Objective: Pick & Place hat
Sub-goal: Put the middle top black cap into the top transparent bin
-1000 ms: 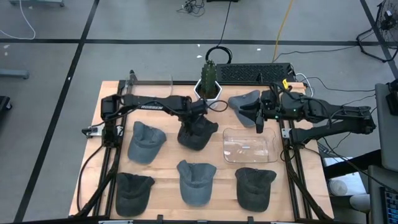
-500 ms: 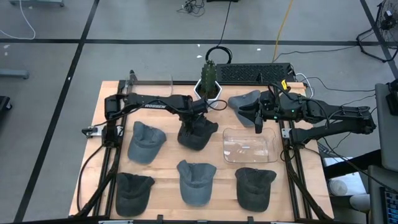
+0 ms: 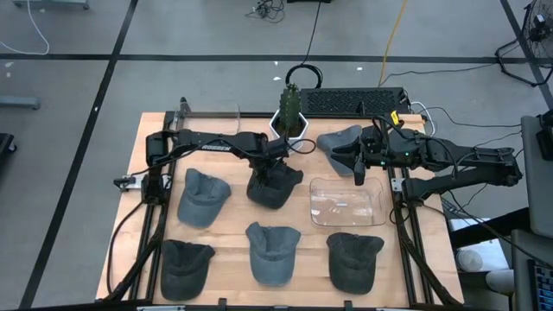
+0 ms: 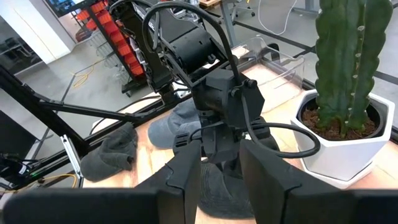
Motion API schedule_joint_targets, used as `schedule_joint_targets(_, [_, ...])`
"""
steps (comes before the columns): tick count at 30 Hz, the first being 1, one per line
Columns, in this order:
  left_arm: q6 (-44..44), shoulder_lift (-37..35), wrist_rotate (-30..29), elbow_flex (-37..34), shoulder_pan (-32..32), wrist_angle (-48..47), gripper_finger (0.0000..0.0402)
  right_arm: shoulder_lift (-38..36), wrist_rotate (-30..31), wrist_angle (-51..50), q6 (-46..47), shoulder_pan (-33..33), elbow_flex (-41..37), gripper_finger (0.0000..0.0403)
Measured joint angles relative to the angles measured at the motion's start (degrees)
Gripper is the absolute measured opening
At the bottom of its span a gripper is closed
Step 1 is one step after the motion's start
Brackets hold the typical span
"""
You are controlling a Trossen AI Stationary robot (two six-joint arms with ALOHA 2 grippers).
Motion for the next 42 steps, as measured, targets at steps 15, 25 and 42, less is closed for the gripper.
schedule_joint_targets(15, [-8.1, -4.8, 0.1, 0.0, -0.7, -2.5, 0.0008, -0.3, -4.1, -0.6, 1.9, 0.1, 0.0, 0.0105])
schedule_joint_targets(25, [-14.4, -16.3, 1.2, 0.1, -2.1, -8.4, 0.0006, -0.2, -6.1, -1.1, 2.6, 0.1, 0.0, 0.0105])
schedule_joint_targets(42, [-14.1, -41.9, -24.5, 0.1, 3.7, -22.4, 0.0008, -0.2, -5.9, -1.5, 0.4, 0.1, 0.0, 0.0105])
